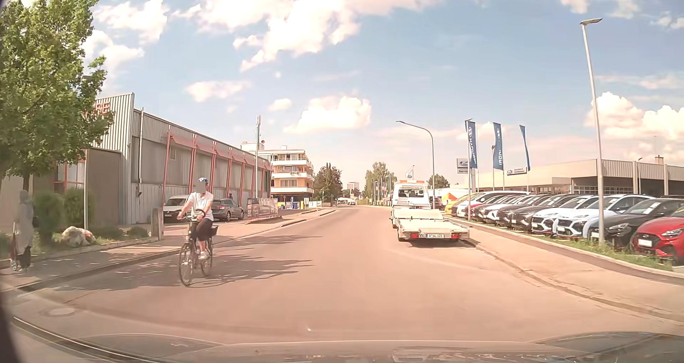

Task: Follow the waypoints while adhering to traffic rules and regulations

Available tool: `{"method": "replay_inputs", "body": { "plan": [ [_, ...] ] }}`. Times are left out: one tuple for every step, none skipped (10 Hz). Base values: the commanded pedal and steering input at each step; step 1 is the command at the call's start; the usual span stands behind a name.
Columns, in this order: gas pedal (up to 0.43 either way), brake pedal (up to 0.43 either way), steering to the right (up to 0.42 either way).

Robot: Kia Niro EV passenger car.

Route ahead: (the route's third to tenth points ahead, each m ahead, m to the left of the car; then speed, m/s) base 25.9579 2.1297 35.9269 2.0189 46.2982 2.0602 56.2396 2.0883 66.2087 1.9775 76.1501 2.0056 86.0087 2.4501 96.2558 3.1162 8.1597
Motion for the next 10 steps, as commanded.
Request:
{"method": "replay_inputs", "body": {
  "plan": [
    [0.000, 0.018, -0.045],
    [0.000, 0.018, -0.044],
    [0.000, 0.018, -0.044],
    [0.000, 0.018, -0.045],
    [0.000, 0.018, -0.045],
    [0.000, 0.018, -0.045],
    [0.000, 0.018, -0.045],
    [0.000, 0.018, -0.045],
    [0.000, 0.018, -0.044],
    [0.000, 0.018, -0.047]
  ]
}}
